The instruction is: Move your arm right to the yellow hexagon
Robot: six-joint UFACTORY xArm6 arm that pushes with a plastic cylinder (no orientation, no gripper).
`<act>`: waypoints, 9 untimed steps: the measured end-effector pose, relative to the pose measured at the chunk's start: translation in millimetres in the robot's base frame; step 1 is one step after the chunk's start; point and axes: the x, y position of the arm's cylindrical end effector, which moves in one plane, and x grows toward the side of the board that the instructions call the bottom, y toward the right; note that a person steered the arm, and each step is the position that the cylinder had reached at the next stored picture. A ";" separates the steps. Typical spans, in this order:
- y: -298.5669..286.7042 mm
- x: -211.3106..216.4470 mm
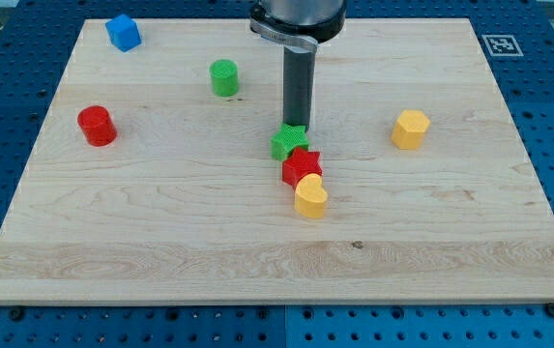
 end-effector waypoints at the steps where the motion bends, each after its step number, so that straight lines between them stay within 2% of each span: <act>1: 7.2 6.8; 2: 7.2 6.9; 4: 7.2 -32.7; 6: 20.4 -32.8; 9: 139.0 -36.4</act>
